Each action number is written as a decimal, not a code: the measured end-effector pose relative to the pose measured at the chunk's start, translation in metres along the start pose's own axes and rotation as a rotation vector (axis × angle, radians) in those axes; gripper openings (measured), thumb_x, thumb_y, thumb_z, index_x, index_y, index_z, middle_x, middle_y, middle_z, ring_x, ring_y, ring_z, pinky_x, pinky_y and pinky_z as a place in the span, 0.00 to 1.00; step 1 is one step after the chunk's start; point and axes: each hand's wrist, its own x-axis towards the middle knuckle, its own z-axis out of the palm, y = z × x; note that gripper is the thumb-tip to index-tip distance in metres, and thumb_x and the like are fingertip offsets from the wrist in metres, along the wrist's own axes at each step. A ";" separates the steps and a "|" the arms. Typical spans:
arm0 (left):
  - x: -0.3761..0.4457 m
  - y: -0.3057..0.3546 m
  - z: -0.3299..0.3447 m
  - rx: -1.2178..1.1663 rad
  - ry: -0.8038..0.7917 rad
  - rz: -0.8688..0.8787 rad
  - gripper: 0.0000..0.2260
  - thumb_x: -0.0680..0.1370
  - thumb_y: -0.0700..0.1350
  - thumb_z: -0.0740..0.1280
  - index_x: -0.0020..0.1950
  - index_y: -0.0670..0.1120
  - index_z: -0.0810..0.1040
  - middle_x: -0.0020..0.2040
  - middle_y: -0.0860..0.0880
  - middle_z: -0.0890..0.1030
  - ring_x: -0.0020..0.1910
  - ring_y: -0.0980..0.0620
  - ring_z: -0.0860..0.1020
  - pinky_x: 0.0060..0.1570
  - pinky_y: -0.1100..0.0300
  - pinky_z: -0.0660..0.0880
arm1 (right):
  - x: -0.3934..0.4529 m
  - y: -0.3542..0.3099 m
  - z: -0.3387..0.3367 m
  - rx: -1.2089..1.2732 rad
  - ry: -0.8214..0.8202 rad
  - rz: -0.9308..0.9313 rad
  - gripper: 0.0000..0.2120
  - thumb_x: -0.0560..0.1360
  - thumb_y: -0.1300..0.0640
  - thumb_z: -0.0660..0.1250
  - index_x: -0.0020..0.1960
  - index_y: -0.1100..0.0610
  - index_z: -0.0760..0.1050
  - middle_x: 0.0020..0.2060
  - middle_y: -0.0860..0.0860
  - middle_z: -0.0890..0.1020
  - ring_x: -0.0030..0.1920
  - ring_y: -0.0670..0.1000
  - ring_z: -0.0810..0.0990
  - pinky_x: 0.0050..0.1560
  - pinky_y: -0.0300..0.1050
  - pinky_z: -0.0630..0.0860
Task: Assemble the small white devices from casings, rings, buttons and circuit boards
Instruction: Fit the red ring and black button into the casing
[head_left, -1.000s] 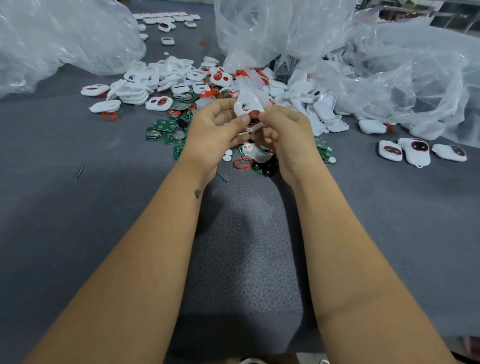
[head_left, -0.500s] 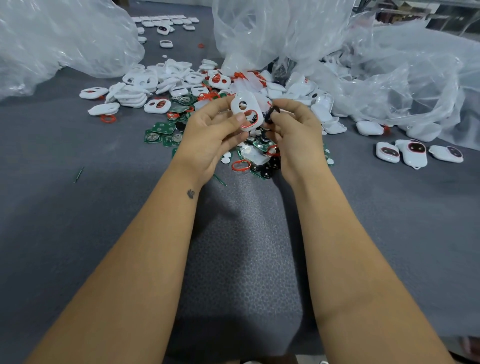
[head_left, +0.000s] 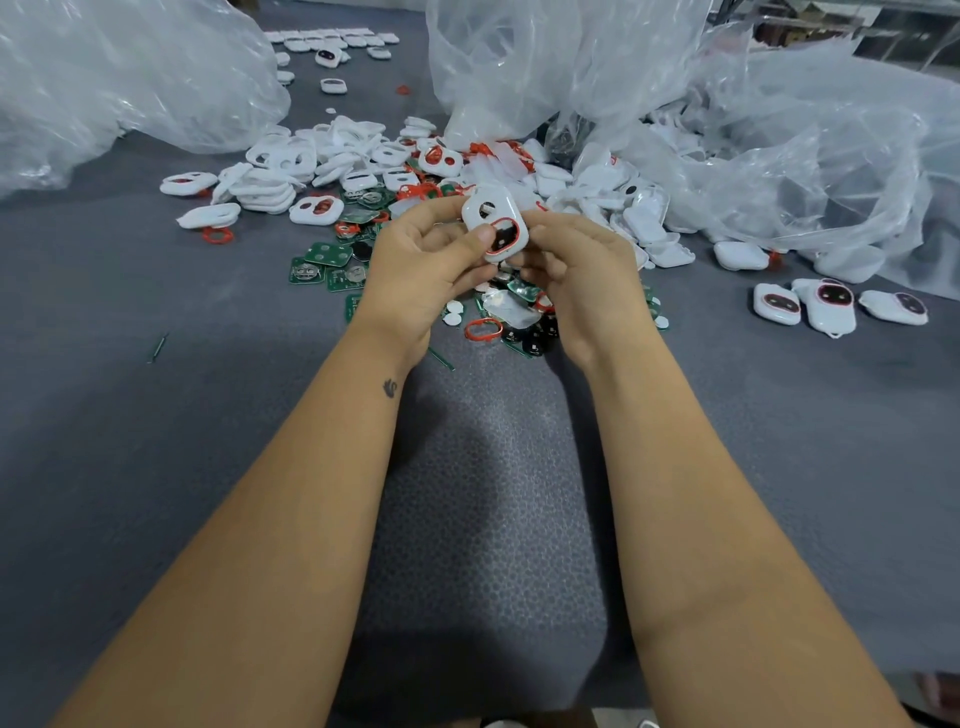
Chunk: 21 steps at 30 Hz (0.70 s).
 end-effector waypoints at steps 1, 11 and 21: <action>0.001 -0.001 0.000 0.007 0.011 0.010 0.09 0.77 0.35 0.69 0.55 0.44 0.77 0.44 0.47 0.84 0.44 0.52 0.84 0.47 0.58 0.81 | -0.001 -0.001 0.000 0.012 -0.013 0.009 0.06 0.76 0.68 0.63 0.48 0.66 0.80 0.35 0.55 0.82 0.33 0.48 0.79 0.35 0.36 0.75; 0.000 -0.002 0.000 0.115 0.002 0.036 0.12 0.75 0.33 0.70 0.56 0.43 0.76 0.41 0.51 0.86 0.42 0.55 0.84 0.43 0.60 0.81 | -0.002 0.002 0.002 -0.152 0.045 -0.106 0.12 0.72 0.71 0.70 0.53 0.60 0.78 0.32 0.51 0.81 0.33 0.45 0.79 0.34 0.34 0.73; 0.001 0.001 -0.003 -0.093 0.033 -0.039 0.10 0.76 0.34 0.69 0.53 0.47 0.76 0.43 0.48 0.85 0.46 0.51 0.83 0.45 0.61 0.79 | -0.002 0.004 0.004 -0.162 -0.016 -0.113 0.14 0.73 0.70 0.70 0.58 0.66 0.78 0.39 0.58 0.83 0.41 0.53 0.82 0.50 0.46 0.79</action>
